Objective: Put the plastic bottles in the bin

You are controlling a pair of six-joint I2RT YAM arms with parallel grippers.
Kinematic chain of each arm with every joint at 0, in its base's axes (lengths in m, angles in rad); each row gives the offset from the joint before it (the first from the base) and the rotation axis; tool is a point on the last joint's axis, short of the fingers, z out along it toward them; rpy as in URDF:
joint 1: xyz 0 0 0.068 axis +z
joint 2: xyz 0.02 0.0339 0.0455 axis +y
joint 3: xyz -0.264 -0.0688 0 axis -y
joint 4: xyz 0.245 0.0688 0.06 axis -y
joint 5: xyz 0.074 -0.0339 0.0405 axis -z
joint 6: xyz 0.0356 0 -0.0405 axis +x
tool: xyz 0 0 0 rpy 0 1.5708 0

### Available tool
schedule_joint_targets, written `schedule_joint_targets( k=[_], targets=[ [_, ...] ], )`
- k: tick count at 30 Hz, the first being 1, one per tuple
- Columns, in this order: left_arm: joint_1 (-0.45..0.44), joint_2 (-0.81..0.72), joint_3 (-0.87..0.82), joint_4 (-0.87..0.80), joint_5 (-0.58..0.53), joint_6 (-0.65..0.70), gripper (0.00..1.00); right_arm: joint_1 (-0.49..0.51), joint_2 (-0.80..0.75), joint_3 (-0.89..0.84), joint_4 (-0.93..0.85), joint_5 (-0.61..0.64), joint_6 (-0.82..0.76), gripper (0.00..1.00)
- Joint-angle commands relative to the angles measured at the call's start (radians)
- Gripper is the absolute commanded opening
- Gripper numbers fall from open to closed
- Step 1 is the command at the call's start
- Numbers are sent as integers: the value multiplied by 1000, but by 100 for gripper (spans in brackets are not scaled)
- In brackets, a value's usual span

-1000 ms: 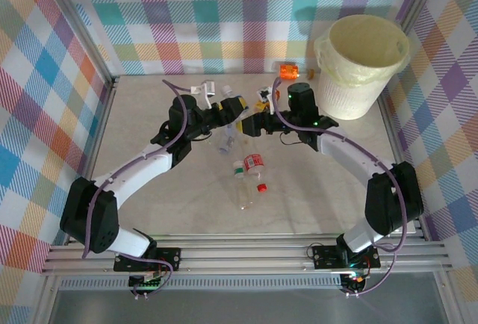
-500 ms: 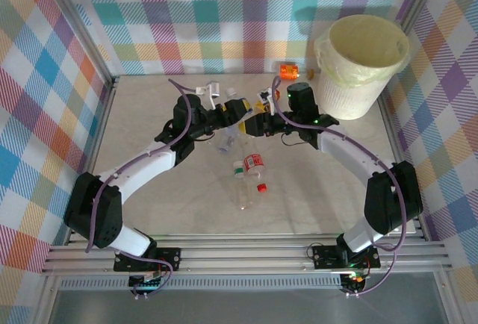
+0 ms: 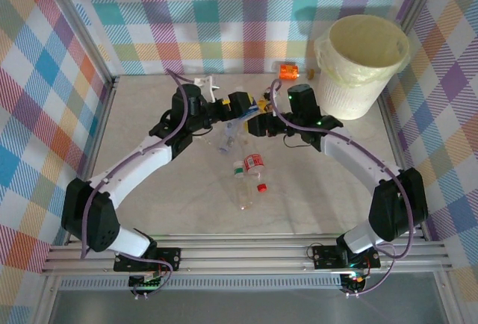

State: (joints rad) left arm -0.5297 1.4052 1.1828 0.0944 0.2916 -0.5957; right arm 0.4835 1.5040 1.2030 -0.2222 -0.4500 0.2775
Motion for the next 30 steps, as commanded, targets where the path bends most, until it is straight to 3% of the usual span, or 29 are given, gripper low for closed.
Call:
schedule_joint_targets(
  k=[1,9,16,25,30],
  targets=[
    [4,-82,6,-60,-91,43,100,-15,-36,16,-45,103,-29,37],
    [6,-197,-55,-208,-335,91,100,-99,-64,61,-85,267,-78,36],
    [7,-275,-148,-315,-564,41,100,-181,-65,130,-116,389,-136,36],
    [19,-377,-306,-319,-747,17,100,-276,9,313,-117,461,-184,35],
    [34,-414,-334,-339,-751,11,100,-316,94,478,-139,517,-227,35]
  ],
)
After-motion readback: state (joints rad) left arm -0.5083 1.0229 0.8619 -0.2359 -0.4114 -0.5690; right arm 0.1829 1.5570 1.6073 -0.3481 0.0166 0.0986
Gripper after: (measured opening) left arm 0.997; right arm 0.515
